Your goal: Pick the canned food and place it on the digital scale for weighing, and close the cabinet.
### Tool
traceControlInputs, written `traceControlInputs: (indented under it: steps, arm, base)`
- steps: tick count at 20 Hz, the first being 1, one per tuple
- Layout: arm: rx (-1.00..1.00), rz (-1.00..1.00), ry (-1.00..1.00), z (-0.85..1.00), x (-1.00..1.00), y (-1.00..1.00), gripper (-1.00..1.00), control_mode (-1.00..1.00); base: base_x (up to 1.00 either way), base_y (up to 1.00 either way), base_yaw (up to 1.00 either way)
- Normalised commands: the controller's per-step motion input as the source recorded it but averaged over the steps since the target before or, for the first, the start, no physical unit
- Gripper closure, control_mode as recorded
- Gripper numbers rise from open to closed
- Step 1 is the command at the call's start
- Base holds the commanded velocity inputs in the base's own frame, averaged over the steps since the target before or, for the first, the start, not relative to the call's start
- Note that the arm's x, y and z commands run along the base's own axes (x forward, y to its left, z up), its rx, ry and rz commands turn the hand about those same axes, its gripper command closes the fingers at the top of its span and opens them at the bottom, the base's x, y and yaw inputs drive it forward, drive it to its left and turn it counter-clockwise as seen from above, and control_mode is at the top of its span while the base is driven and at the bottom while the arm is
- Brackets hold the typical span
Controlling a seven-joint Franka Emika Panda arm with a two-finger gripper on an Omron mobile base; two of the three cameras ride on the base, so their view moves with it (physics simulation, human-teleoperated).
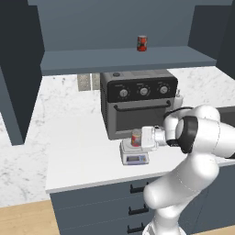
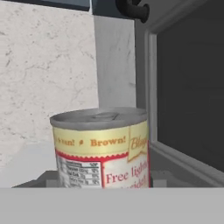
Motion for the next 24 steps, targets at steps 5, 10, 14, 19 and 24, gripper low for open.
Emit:
traceControlInputs:
  steps: [5, 10, 14, 19, 24]
  arm:
    - [0.0, 0.0, 0.0, -0.27, 0.33, 0.0, 1.0, -1.0]
    - [0.0, 0.0, 0.0, -0.24, 0.22, 0.0, 1.0, -1.0]
    - [0.0, 0.0, 0.0, -0.22, 0.0, 0.07, 1.0, -1.0]
    - [0.0, 0.0, 0.0, -0.24, 0.0, 0.0, 1.0, -1.0]
    - [0.0, 0.0, 0.04, -0.2, -0.01, 0.11, -1.0, -1.0]
  base:
    - [0.0, 0.0, 0.0]
    - [0.0, 0.0, 0.0]
    - [0.0, 0.0, 0.0]
    - [0.0, 0.0, 0.0]
    - [0.0, 0.0, 0.0]
